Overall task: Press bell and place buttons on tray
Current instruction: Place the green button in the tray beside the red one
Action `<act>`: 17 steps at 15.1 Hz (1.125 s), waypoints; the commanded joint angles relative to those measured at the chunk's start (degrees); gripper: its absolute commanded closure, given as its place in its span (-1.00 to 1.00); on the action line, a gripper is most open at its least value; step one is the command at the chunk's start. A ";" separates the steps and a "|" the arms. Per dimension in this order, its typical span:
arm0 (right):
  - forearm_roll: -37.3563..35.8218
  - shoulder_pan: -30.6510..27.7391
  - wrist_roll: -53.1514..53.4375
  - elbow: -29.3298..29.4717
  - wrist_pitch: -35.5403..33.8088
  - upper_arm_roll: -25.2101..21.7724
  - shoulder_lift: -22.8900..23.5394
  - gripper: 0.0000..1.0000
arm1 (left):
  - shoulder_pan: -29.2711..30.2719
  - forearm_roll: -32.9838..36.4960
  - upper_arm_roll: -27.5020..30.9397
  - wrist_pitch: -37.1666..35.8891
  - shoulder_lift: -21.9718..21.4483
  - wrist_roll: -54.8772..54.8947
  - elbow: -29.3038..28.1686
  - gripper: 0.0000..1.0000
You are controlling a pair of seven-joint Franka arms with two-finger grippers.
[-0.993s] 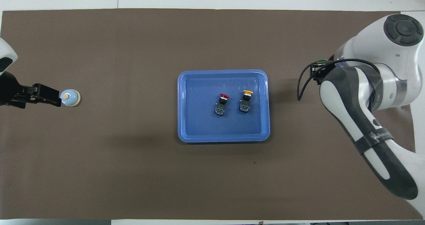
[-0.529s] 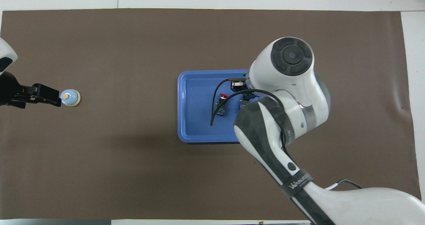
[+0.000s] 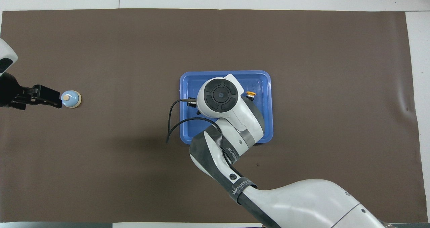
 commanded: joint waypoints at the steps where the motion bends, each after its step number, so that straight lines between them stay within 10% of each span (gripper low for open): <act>1: -0.17 -0.09 1.43 -1.06 3.48 -0.11 1.00 1.00 | -0.20 0.10 0.31 -0.98 0.19 -0.37 0.95 -1.00; 7: -0.08 0.70 3.28 -3.79 9.72 -0.02 1.71 1.00 | -0.20 0.10 0.31 -0.98 0.19 -0.37 0.95 -1.00; 9: -0.08 1.05 4.07 -3.62 8.95 -0.02 1.53 -0.99 | -0.20 0.10 0.31 -0.98 0.19 -0.37 0.95 -1.00; 17: 0.01 -0.52 7.68 9.63 -12.47 -0.37 -0.04 -1.00 | -0.20 0.10 0.31 -0.98 0.19 -0.37 0.95 -1.00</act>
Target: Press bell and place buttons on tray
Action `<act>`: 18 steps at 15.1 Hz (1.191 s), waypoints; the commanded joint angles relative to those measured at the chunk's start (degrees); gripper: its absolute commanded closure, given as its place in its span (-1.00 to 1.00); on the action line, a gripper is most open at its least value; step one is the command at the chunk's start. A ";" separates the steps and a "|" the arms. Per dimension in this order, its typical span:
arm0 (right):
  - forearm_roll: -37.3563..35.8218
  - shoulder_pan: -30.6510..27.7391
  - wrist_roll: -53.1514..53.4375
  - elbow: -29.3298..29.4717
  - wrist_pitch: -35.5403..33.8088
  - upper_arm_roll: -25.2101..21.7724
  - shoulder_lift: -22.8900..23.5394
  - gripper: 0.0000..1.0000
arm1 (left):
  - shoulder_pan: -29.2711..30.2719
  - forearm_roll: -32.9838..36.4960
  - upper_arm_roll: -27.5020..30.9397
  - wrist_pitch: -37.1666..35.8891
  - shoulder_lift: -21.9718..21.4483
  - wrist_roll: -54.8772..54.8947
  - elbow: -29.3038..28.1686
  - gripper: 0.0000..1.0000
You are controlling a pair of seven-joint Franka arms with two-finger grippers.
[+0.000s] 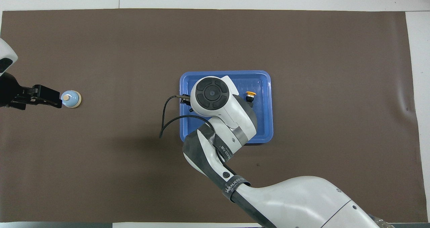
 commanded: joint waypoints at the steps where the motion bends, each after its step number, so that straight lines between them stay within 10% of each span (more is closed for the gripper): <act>1: 0.01 -3.19 -0.36 5.16 -8.71 0.27 -2.05 -1.00 | -0.20 0.10 0.31 -0.98 0.19 -0.37 0.95 -1.00; 11: 0.80 -24.89 -45.07 4.73 -28.77 0.19 -14.53 -1.00 | -0.20 0.10 0.31 -0.90 0.19 -0.37 0.95 -1.00; 18: 0.62 -31.06 -51.87 2.45 -39.41 -0.60 -26.03 -1.00 | -0.20 0.10 0.31 -0.90 0.19 -0.37 0.95 -1.00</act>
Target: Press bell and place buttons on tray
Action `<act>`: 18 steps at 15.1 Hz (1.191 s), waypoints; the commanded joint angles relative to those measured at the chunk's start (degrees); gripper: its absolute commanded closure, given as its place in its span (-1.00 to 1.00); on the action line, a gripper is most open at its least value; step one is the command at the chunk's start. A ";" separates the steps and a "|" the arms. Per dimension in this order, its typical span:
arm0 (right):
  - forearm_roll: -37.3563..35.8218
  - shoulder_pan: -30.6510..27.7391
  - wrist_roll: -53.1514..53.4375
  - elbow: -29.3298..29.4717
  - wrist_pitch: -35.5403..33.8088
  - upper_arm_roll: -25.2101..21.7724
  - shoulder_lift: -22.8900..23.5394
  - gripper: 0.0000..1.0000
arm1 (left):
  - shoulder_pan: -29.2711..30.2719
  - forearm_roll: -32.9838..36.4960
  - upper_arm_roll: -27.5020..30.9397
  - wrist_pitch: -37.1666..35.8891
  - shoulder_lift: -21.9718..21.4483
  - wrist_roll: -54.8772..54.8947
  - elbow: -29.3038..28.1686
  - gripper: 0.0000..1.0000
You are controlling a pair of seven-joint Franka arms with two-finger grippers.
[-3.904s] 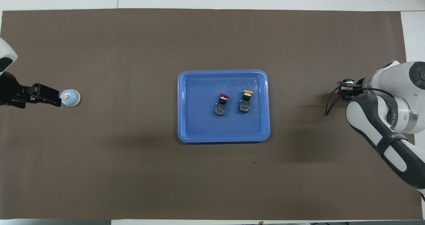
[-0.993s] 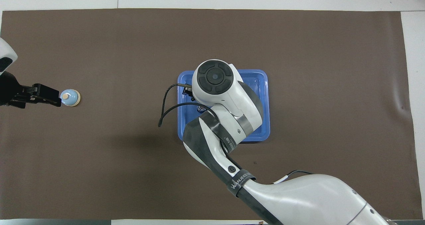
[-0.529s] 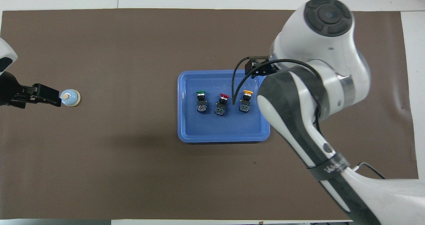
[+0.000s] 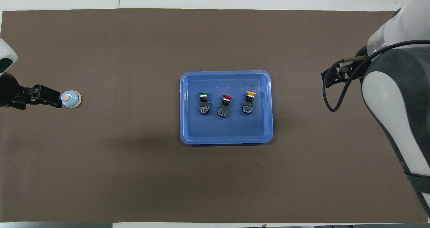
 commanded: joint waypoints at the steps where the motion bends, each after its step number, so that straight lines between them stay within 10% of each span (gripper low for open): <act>1: 0.55 -1.50 -1.36 -4.66 -1.09 0.07 -7.24 -1.00 | -0.20 0.10 0.31 -0.98 0.19 -0.37 0.94 -1.00; 15: 0.81 -2.30 -1.18 -4.77 -3.02 -1.42 -10.95 -1.00 | -0.20 0.10 0.31 0.85 0.19 -0.72 0.86 -0.96; 18: 2.03 -2.30 -0.92 -4.33 -3.02 -1.51 -11.04 -1.00 | -0.03 0.10 0.39 0.07 0.19 -0.54 0.77 0.39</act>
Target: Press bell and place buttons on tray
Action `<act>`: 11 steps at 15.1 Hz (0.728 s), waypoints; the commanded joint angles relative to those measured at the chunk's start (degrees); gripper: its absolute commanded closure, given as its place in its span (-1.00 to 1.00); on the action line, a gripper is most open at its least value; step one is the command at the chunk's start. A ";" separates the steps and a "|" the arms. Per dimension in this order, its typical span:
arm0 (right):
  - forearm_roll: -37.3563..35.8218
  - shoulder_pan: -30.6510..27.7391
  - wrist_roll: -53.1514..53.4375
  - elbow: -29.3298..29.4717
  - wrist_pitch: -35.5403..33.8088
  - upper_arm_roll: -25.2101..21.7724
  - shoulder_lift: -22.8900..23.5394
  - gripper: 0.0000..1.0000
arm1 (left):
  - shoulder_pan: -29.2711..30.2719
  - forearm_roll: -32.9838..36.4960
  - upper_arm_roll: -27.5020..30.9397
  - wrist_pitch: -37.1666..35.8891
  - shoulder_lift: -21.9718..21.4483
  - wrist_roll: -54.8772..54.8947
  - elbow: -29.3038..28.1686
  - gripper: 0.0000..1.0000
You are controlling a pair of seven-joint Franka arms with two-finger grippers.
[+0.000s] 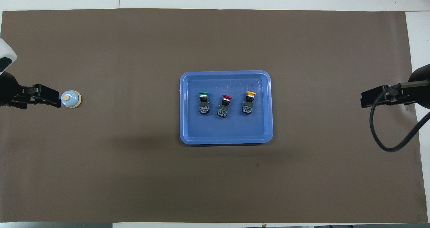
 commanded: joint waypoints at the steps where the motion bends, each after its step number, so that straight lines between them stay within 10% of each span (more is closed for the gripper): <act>1: 1.94 -0.76 -0.76 0.00 0.73 0.22 -0.47 -1.00 | 0.15 0.10 0.36 -0.63 0.11 -0.48 0.68 0.52; 5: 2.12 -0.76 -0.68 0.00 0.73 0.31 -0.55 -1.00 | 0.15 0.10 0.36 -0.64 0.19 -0.48 0.76 0.50; 7: 2.12 -0.59 -0.76 -0.09 0.64 0.31 -0.64 -1.00 | 0.24 0.10 0.45 -0.72 0.19 -0.48 0.77 0.97; 11: 1.77 -0.06 -1.03 -0.18 0.90 0.57 -0.82 -1.00 | 4.53 0.18 0.54 2.34 0.80 2.58 -1.77 1.00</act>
